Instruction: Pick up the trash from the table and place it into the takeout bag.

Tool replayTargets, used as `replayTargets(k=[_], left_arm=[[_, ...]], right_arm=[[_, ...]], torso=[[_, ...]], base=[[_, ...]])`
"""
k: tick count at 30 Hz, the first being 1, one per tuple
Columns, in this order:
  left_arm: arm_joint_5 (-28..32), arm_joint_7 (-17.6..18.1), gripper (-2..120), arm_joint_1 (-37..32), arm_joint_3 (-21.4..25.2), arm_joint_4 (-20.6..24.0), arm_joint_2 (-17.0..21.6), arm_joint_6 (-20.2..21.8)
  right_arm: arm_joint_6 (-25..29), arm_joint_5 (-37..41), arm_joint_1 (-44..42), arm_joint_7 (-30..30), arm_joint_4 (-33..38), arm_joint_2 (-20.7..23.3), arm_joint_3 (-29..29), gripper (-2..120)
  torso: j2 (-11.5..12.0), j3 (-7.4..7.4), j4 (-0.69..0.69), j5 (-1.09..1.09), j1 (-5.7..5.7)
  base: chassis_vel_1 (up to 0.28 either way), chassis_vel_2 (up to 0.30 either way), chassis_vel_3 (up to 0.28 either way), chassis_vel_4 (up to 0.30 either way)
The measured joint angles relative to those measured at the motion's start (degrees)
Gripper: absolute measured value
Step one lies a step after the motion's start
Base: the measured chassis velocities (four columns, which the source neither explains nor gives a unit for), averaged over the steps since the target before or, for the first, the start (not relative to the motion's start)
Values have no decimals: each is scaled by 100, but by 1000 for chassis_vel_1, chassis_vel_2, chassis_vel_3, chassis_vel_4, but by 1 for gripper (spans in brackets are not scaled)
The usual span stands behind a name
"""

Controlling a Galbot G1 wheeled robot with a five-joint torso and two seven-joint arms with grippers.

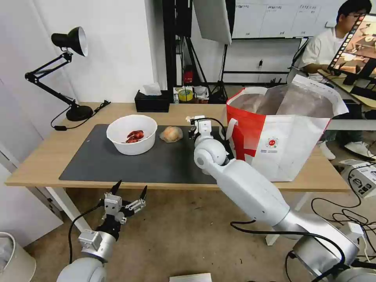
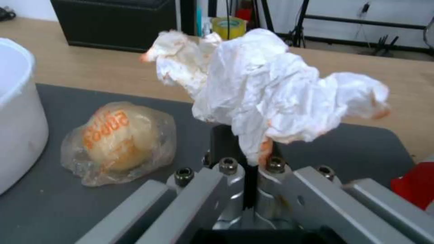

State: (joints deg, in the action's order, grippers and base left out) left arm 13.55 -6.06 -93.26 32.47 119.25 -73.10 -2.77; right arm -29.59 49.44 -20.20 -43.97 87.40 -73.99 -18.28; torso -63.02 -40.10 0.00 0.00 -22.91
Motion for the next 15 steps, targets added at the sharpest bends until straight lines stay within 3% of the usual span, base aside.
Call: replayTargets(k=[15], left_arm=[[-9,9,100,-86,27,-4,-76,-21]], right_arm=[[-186,221,-297,-31,1409,713,189,0]], torso=[[0,0,0,0,0]], base=[[0,0,0,0]])
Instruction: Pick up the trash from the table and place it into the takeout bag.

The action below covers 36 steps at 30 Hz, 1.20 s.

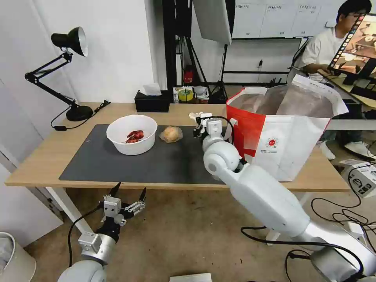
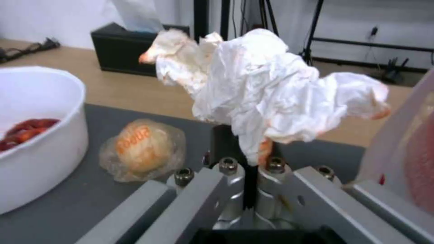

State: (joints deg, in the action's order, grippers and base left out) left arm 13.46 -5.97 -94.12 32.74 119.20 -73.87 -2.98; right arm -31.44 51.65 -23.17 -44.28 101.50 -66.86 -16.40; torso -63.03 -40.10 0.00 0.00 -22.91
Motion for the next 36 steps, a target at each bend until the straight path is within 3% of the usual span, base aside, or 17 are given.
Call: replayTargets(k=[12,22,36], left_arm=[[-59,6,100,-132,9,87,-46,-2],[-180,13,100,-213,-12,156,-116,-6],[-217,13,100,-180,-85,224,-116,-9]], right_arm=[[-27,151,-84,141,881,489,451,0],[-217,918,224,-144,1543,1256,1176,0],[-371,1936,258,-595,1297,1992,1972,0]], torso=[[0,0,0,0,0],[0,0,0,0,0],[0,0,-1,-1,0]], base=[[0,0,0,0],[0,0,0,0],[0,0,0,0]])
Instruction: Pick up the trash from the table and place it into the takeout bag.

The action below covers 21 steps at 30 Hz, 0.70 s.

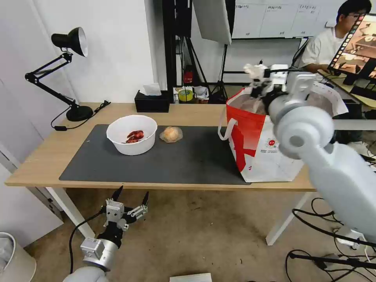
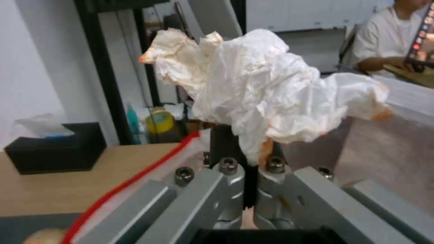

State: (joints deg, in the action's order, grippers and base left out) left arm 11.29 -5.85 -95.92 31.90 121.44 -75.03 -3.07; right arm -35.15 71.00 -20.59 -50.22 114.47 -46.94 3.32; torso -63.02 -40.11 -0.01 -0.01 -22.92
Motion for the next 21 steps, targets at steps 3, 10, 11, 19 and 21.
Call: replayTargets(k=[3,10,11,19,21], left_arm=[[5,0,100,10,-4,39,16,3],[17,-1,100,70,-36,45,33,16],[17,-1,100,70,-36,45,33,16],[26,-4,100,74,-36,54,35,23],[27,-5,100,72,-34,56,38,23]], right_arm=[[-41,131,-66,-76,-64,106,90,0],[-123,179,-287,-205,-6,279,232,0],[-123,179,-287,-205,-6,279,232,0],[-141,163,-377,-205,46,359,329,25],[-141,162,-431,-203,93,375,359,33]], torso=[[0,0,1,0,0],[0,0,0,1,0],[0,0,0,1,0],[0,0,1,1,0],[0,0,0,1,0]], base=[[0,0,0,0],[0,0,0,0],[0,0,0,0],[0,0,0,0],[0,0,0,0]])
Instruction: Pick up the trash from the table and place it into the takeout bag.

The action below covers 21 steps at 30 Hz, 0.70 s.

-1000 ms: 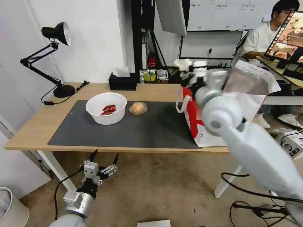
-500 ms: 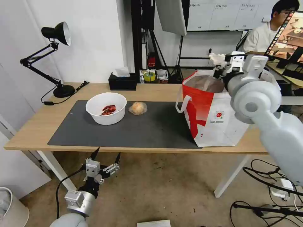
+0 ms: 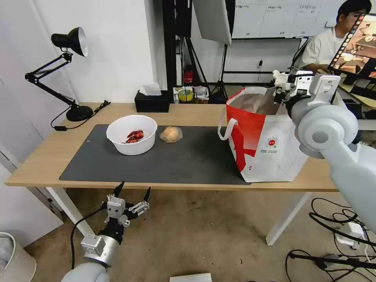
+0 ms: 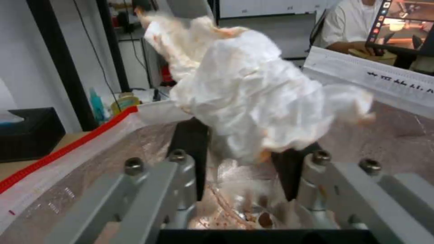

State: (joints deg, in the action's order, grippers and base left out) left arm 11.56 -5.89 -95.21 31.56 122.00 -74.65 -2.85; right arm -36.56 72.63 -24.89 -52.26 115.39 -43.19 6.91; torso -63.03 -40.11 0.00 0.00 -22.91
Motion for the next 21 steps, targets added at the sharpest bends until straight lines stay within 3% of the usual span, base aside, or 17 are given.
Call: replayTargets(k=[14,21], left_arm=[[3,-3,100,-8,-10,45,-11,7],[4,-3,100,-30,-10,100,-15,10]], right_arm=[[-17,-9,-324,35,178,66,164,88],[-28,-12,-349,53,209,110,190,100]], torso=[[0,0,0,0,0],[0,0,0,0,0]], base=[[0,0,0,0],[0,0,0,0]])
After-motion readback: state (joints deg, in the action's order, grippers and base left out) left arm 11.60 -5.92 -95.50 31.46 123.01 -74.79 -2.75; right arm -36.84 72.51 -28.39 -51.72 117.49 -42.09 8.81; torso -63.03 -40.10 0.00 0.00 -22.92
